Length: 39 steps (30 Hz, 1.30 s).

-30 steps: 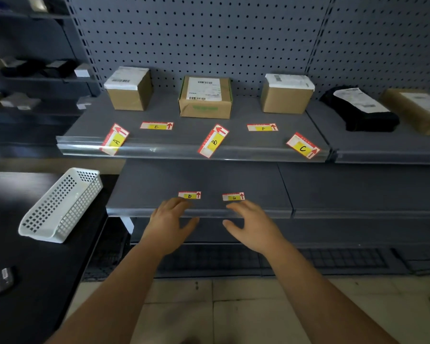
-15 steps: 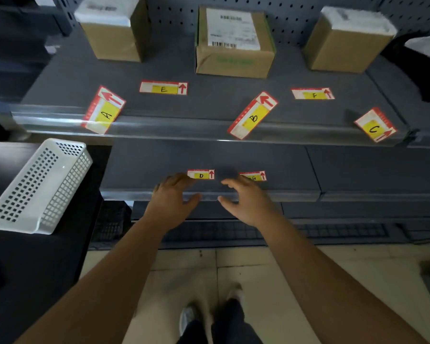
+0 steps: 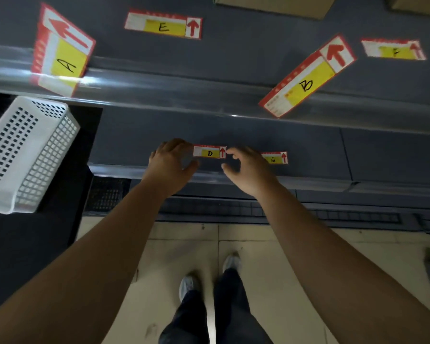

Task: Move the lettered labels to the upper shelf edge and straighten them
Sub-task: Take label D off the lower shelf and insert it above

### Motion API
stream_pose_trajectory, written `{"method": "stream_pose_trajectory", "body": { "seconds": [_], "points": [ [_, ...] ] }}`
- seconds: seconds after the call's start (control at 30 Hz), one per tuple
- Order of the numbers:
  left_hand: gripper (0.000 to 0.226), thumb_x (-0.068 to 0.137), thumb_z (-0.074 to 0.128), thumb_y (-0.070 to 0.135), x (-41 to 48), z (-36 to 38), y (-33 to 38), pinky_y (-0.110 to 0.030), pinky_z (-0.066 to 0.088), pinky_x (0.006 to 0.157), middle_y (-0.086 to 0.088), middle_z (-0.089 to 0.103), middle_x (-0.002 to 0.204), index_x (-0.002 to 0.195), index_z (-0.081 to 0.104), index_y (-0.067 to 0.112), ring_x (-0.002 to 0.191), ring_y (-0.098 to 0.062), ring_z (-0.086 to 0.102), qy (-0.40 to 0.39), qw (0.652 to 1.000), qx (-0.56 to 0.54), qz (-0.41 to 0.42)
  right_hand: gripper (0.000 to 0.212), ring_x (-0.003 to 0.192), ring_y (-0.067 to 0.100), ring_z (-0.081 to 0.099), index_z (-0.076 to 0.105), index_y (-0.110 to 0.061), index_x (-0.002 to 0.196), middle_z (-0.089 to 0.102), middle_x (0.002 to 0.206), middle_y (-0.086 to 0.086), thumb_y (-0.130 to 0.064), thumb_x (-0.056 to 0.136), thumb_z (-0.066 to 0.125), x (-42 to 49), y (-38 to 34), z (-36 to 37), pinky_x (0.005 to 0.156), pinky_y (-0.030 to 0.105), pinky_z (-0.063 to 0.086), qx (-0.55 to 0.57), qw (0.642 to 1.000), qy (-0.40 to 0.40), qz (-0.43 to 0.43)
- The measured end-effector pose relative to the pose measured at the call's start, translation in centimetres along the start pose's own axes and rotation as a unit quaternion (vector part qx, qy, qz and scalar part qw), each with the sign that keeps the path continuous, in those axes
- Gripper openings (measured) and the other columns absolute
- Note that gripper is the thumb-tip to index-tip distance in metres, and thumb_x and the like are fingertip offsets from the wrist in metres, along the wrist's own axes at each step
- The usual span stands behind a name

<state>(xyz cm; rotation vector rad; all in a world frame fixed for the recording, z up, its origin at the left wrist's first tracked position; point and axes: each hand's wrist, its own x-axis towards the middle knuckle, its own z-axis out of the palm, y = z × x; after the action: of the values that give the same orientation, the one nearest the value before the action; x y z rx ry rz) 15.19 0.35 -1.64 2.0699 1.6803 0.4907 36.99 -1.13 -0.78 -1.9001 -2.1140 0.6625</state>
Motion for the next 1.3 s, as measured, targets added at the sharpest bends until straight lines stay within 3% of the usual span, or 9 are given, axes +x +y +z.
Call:
{"method": "stream_pose_trajectory", "body": {
  "seconds": [0.17,0.33,0.5,0.67,0.77,0.93,1.07,1.17,1.3],
  "points": [
    [0.036,0.084,0.060,0.036,1.2,0.6,-0.9,-0.047,0.040,0.094,-0.004,0.058,0.122,0.117,0.060,0.021,0.113,-0.031,0.050,-0.004,1.000,-0.001,0.004,0.042,0.108,0.019,0.056,0.050,-0.021,0.131,0.056,0.121,0.002,-0.039,0.093,0.055,2.0,0.2,1.2,0.085,0.035,0.049,-0.011,1.000,0.001,0.025],
    [0.038,0.085,0.058,0.038,1.7,1.2,-1.8,-0.047,0.041,0.093,-0.005,0.058,0.122,0.118,0.060,0.021,0.113,-0.032,0.050,0.002,1.000,0.003,0.020,0.053,0.118,0.024,0.051,0.043,-0.024,0.140,0.051,0.129,0.004,-0.042,0.093,0.056,4.0,0.2,2.4,0.095,0.039,0.047,-0.062,0.996,-0.016,0.054],
    [0.036,0.084,0.058,0.038,1.4,1.5,-2.5,-0.048,0.042,0.093,-0.004,0.059,0.121,0.117,0.061,0.022,0.112,-0.033,0.051,0.005,1.000,0.003,0.019,0.034,0.108,0.026,0.050,0.058,-0.023,0.118,0.050,0.117,0.005,-0.037,0.088,0.064,4.6,0.2,3.0,0.089,0.037,0.047,-0.064,0.996,-0.007,0.059],
    [0.038,0.085,0.058,0.039,0.9,1.4,-2.6,-0.048,0.039,0.095,-0.002,0.057,0.124,0.120,0.058,0.023,0.116,-0.030,0.048,-0.007,1.000,0.008,0.019,0.036,0.114,0.025,0.046,0.059,-0.017,0.114,0.048,0.121,0.006,-0.028,0.083,0.072,4.8,-0.4,2.8,0.097,0.039,0.044,-0.046,0.996,-0.023,0.072],
    [0.039,0.085,0.058,0.041,0.6,1.2,-2.3,-0.049,0.040,0.095,-0.003,0.057,0.123,0.119,0.058,0.022,0.115,-0.030,0.048,-0.002,1.000,0.004,0.029,0.032,0.107,0.022,0.050,0.058,-0.017,0.106,0.053,0.113,0.005,-0.024,0.080,0.075,4.6,-0.6,2.6,0.093,0.037,0.046,-0.033,0.997,-0.011,0.066],
    [0.044,0.083,0.065,0.037,0.2,0.8,-1.6,-0.046,0.036,0.099,-0.003,0.055,0.128,0.123,0.056,0.021,0.120,-0.029,0.045,-0.001,1.000,0.003,0.028,0.008,0.091,0.019,0.061,0.060,-0.016,0.096,0.064,0.097,0.003,-0.011,0.090,0.062,3.6,-0.3,2.6,0.079,0.029,0.049,0.064,0.995,-0.012,0.069],
    [0.053,0.079,0.069,0.039,-0.1,-0.1,-0.7,-0.047,0.035,0.101,-0.002,0.052,0.132,0.127,0.053,0.023,0.123,-0.028,0.043,-0.008,0.999,0.010,0.046,0.012,0.090,0.014,0.060,0.061,-0.021,0.092,0.063,0.094,-0.004,-0.009,0.091,0.060,2.2,-0.2,0.6,0.077,0.025,0.044,0.167,0.981,-0.004,0.101],
    [0.057,0.076,0.072,0.040,-0.7,-1.3,1.0,-0.049,0.036,0.100,-0.002,0.051,0.133,0.128,0.053,0.025,0.123,-0.029,0.043,-0.009,0.997,0.013,0.072,0.022,0.078,0.012,0.061,0.061,-0.024,0.081,0.064,0.083,-0.005,-0.003,0.087,0.063,0.2,-0.4,-1.9,0.073,0.027,0.047,0.268,0.955,0.013,0.127],
    [0.049,0.075,0.073,0.039,-2.0,-2.7,3.7,-0.049,0.038,0.097,0.000,0.055,0.127,0.119,0.058,0.025,0.120,-0.026,0.046,0.005,0.994,0.015,0.110,0.023,0.069,0.011,0.060,0.063,-0.022,0.081,0.065,0.078,-0.001,0.001,0.086,0.063,-3.4,-1.2,-5.2,0.071,0.026,0.051,0.369,0.919,0.018,0.140]
  ]
}}
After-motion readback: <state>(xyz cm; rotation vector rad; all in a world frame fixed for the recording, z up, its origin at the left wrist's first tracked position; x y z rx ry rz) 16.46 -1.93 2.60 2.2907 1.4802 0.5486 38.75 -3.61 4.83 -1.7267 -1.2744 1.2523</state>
